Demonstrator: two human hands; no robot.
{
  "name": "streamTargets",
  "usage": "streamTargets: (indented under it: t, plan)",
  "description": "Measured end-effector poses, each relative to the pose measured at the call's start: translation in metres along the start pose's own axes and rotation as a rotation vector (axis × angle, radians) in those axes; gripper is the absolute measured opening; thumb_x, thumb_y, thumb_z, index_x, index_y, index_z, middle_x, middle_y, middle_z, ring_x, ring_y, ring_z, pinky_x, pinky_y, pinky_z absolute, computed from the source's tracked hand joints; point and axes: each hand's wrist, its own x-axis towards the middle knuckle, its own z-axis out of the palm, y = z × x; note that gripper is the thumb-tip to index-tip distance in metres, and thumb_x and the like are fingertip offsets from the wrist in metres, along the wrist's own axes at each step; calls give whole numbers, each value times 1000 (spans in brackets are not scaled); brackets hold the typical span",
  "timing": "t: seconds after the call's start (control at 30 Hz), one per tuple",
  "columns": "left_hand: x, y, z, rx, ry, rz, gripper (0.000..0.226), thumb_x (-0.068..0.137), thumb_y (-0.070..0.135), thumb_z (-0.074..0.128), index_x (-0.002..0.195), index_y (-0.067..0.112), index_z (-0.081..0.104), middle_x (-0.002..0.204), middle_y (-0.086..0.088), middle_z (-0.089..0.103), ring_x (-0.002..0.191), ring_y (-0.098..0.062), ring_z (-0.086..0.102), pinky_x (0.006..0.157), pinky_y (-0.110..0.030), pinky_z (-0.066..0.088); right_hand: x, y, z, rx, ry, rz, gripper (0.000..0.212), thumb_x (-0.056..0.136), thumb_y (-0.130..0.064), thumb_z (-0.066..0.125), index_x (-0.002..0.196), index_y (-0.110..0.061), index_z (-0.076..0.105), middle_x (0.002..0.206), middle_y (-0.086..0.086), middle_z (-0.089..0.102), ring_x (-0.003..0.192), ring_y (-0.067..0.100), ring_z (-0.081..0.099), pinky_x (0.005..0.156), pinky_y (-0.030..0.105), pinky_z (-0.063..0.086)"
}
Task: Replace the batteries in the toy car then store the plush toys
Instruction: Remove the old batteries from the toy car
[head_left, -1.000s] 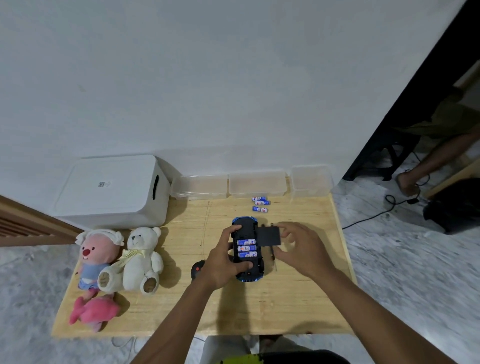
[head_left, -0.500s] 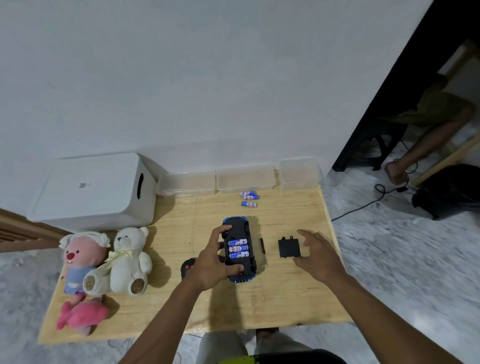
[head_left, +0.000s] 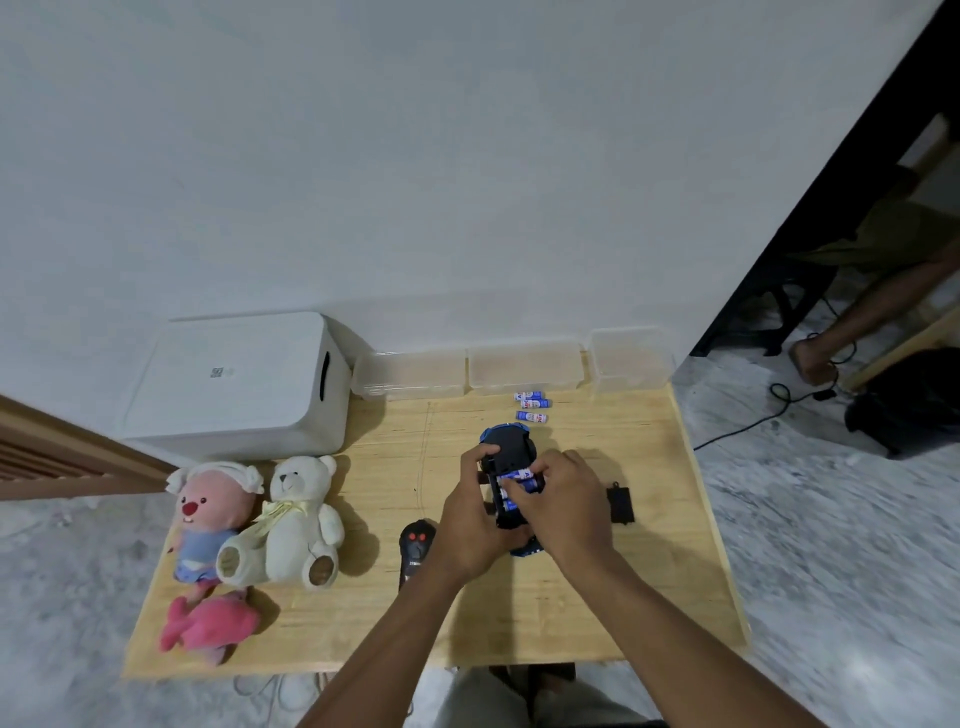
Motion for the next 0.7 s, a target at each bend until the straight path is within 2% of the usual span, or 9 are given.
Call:
streamTargets:
  t: [0.13, 0.27, 0.43, 0.5, 0.53, 0.63, 0.7]
  plan:
    - [-3, 1, -5, -3, 27, 29, 102, 68, 5, 93, 145, 29, 30, 114, 27, 60, 86, 10, 67, 70, -7, 49, -6, -17, 4, 69, 4, 92, 29, 80, -41, 78, 97, -21, 69, 99, -6, 59, 92, 16, 60, 72, 30, 50]
    - [-5, -3, -14, 22, 9, 58, 101, 70, 7, 93, 145, 31, 29, 116, 30, 57, 90, 13, 65, 72, -5, 48, -8, -29, 9, 177, -20, 207, 31, 80, -35, 81, 104, -18, 71, 108, -1, 60, 91, 12, 55, 72, 23, 41]
    - [-3, -10, -27, 14, 27, 38, 99, 71, 5, 91, 145, 29, 30, 115, 20, 62, 81, 3, 70, 69, -14, 54, -4, -40, 14, 294, -10, 321, 19, 77, -35, 84, 89, -25, 73, 112, 2, 63, 94, 16, 62, 71, 27, 45]
    - [-1, -13, -34, 17, 24, 40, 101, 70, 4, 90, 145, 30, 29, 118, 10, 64, 84, 1, 70, 69, -16, 56, -5, -44, 13, 330, 23, 315, 15, 78, -33, 84, 81, -29, 70, 107, -2, 63, 96, 15, 63, 70, 27, 44]
    - [0, -13, -37, 23, 17, 47, 102, 69, 4, 90, 146, 30, 28, 120, 8, 65, 88, 4, 69, 70, -16, 56, -7, -46, 13, 354, 30, 289, 15, 79, -31, 83, 79, -29, 69, 101, -5, 66, 95, 13, 65, 68, 22, 44]
    - [1, -13, -44, 28, 0, 60, 102, 70, 5, 91, 146, 30, 28, 121, 14, 63, 93, 10, 66, 72, -14, 55, -13, -55, 13, 477, 15, 231, 19, 79, -22, 84, 87, -23, 66, 87, -10, 69, 85, 4, 68, 62, 8, 43]
    - [1, -13, -49, 9, 0, 51, 102, 70, 5, 91, 145, 32, 29, 121, 13, 63, 91, 6, 68, 70, -14, 54, -15, -60, 10, 528, 16, 218, 23, 77, -27, 86, 90, -22, 68, 85, -12, 70, 81, -3, 66, 64, 7, 44]
